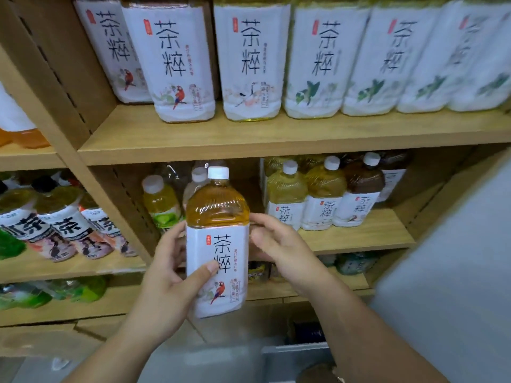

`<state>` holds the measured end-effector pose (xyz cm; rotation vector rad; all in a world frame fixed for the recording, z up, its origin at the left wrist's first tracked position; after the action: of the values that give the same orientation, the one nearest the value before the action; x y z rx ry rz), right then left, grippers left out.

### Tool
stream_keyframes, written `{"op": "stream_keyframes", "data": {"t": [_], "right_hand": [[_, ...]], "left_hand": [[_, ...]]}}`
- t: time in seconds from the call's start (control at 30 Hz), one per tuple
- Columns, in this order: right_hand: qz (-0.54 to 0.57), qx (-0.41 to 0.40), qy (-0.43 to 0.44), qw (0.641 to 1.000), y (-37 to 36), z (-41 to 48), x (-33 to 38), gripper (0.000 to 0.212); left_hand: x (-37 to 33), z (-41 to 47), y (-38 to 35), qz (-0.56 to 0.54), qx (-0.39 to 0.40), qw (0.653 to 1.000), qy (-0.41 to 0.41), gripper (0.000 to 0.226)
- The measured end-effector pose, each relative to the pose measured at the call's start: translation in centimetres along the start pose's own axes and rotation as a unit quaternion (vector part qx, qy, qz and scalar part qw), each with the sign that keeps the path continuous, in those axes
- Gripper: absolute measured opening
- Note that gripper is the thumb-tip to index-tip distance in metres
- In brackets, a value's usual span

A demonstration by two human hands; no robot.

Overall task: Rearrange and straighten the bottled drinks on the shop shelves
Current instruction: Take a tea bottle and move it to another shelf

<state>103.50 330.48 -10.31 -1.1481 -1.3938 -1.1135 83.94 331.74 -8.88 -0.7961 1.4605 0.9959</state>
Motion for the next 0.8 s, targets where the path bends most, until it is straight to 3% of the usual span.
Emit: {"op": "stream_keyframes", "data": {"t": [0.13,0.33,0.43,0.53,0.8], "right_hand": [[0.026,-0.044,0.013,0.999,4.0,-3.6,-0.2,0.073],[0.086,-0.127,0.007,0.988,10.2,-9.6,-3.2,0.06],[0.096,-0.186,0.022,0.978,13.9,-12.8,-4.7,0.041],[0.094,-0.252,0.026,0.963,17.9,-15.1,-6.3,0.035],[0.032,-0.337,0.029,0.94,27.6,-15.4,-8.7,0.066]], "left_hand": [[-1.6,2.0,-5.5,0.003,0.054,0.998,-0.029,0.077],[-1.5,5.4,-15.5,0.013,0.164,0.986,-0.028,0.078],[-1.4,7.3,-21.6,0.062,0.255,0.965,-0.012,0.08],[-1.6,9.4,-27.4,0.127,0.311,0.942,-0.012,0.079],[-1.5,15.3,-36.1,0.202,0.312,0.928,0.015,0.059]]}}
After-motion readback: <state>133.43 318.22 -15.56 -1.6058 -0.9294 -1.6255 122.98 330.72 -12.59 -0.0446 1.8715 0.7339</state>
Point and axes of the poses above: each hand's wrist, its own z-axis towards the middle knuckle, its own y-axis out of the back of the hand, x = y × z, the point moved 9 cm from there along z, towards the middle knuckle, and after that the axes turned 9 degrees about x, right-handed, at the moved point
